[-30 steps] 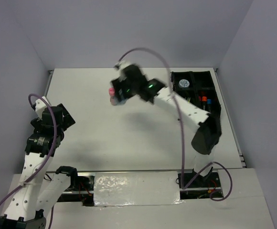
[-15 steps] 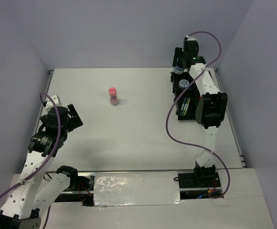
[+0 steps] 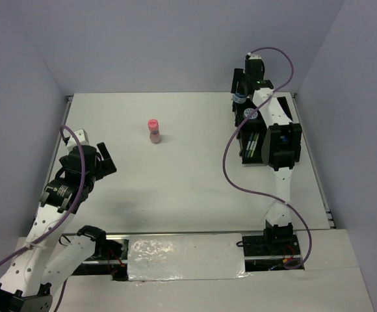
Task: Sort the stationery into containers
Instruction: Place the stationery in the storage box.
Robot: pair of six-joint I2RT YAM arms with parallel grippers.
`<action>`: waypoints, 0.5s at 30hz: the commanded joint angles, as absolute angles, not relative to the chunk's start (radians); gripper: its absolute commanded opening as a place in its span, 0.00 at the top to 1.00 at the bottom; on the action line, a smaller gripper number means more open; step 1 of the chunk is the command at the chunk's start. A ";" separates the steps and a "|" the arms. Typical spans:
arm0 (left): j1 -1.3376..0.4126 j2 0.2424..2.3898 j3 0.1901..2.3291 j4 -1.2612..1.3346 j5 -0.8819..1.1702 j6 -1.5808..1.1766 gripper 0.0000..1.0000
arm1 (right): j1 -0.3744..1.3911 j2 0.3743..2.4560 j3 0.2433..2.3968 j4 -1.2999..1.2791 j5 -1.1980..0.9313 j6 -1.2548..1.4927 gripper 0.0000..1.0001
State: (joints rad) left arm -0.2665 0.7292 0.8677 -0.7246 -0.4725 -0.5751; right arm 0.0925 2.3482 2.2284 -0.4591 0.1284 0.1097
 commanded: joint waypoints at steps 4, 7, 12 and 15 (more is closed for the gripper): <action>-0.270 0.722 0.868 -0.683 -0.459 -0.551 0.01 | 0.045 2.270 2.181 -0.351 0.083 0.146 0.71; -0.270 0.719 0.868 -0.683 -0.462 -0.551 0.01 | 0.032 2.296 2.236 -0.399 0.081 0.130 0.71; -0.270 0.719 0.868 -0.680 -0.459 -0.551 0.01 | 0.020 2.289 2.192 -0.396 0.078 0.120 0.71; -0.270 0.721 0.868 -0.683 -0.459 -0.549 0.01 | 0.015 2.289 2.178 -0.402 0.069 0.121 0.70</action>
State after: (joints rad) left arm -0.2665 0.7288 0.8677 -0.7242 -0.4656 -0.5747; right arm 0.0128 2.3428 2.1807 -0.4347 0.0891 0.1318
